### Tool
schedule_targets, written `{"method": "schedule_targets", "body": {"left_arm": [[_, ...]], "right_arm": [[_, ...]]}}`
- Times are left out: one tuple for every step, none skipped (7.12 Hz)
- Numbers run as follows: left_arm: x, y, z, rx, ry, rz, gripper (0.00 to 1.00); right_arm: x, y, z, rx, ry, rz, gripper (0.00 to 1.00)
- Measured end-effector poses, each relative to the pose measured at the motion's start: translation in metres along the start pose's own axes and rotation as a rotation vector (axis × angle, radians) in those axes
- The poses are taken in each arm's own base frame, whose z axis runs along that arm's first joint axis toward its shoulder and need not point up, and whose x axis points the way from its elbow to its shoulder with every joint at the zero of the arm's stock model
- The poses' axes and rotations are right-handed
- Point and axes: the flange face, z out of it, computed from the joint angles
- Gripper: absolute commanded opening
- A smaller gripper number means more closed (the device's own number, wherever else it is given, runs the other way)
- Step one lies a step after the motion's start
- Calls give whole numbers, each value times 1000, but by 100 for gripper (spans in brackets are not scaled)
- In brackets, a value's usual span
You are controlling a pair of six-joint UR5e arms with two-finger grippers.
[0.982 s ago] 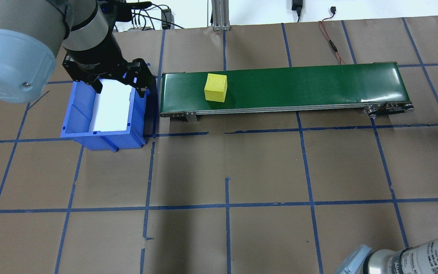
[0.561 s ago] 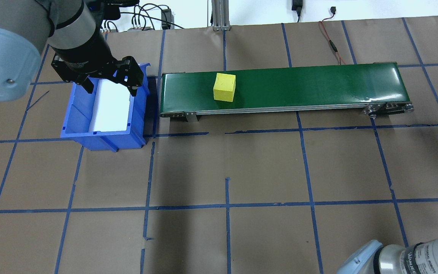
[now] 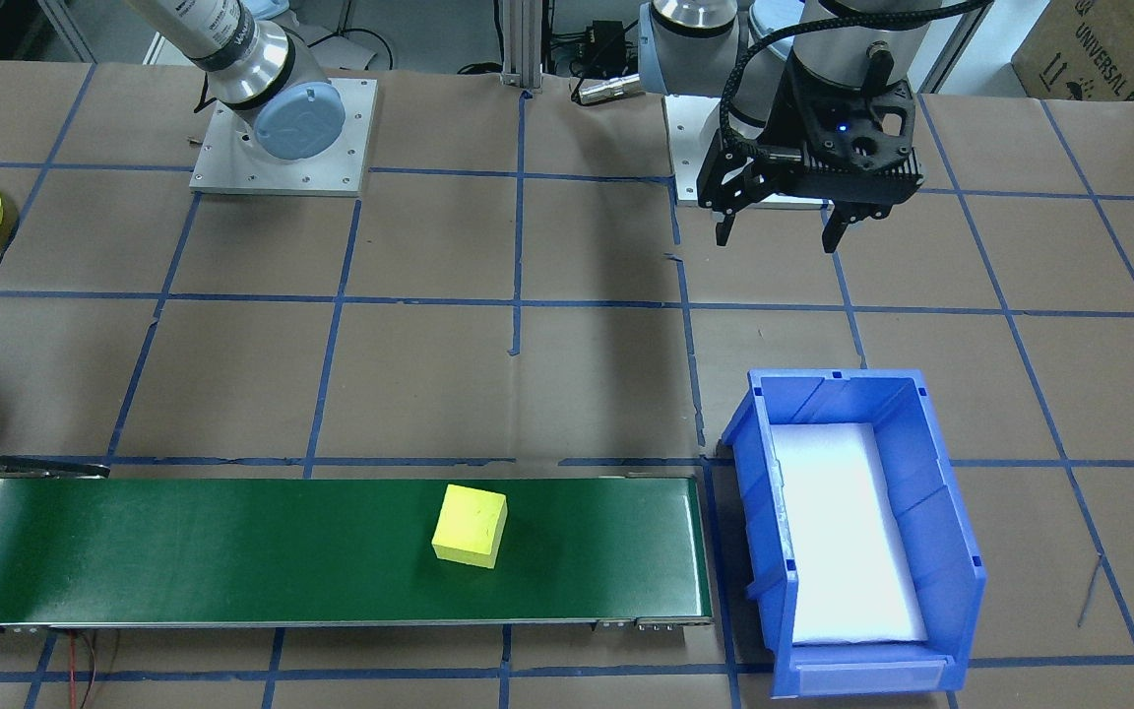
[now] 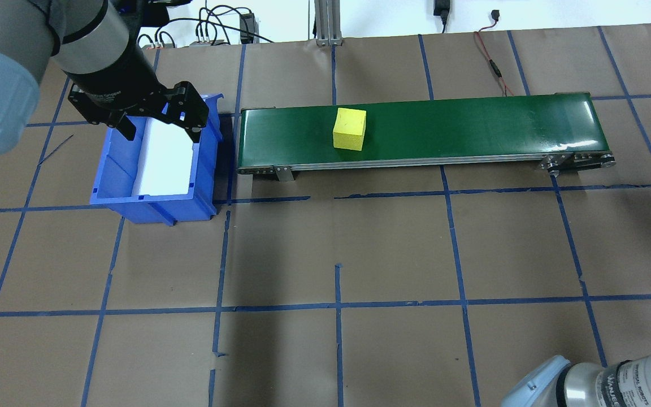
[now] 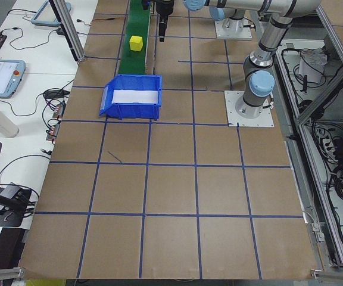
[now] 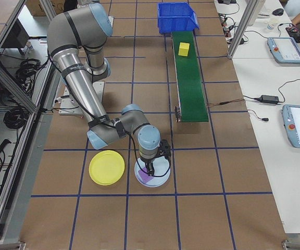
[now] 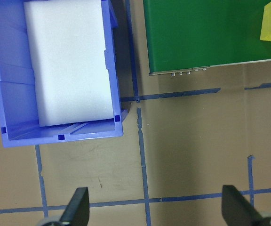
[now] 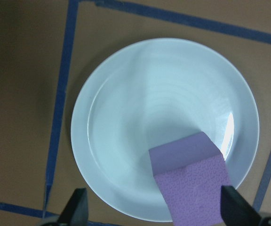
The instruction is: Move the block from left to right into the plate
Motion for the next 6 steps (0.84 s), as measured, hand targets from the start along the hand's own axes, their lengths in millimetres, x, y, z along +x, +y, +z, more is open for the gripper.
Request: {"method": "schedule_targets", "body": {"left_arm": [[-1,0,-1,3,0,-3,100],[-2,0,-2,4,-1,-4,100],[-2,0,-1,2,-1,-3,100],[-2,0,0,0,0,-2,100],[-2,1,0,0,0,-2,100],[-1,0,0,1,-1,-1,100]], "right_arm": [[-26,-27,-24,5,18,7,100],[-71,-64,-54,6,27,4,100],[-122,-101,-77,7,19,30,100],[-177,-139,-90,17,3,68,100],[-238,-178,-99,35,-13,110,100],[-298,-210,-106,54,-31,153,100]]}}
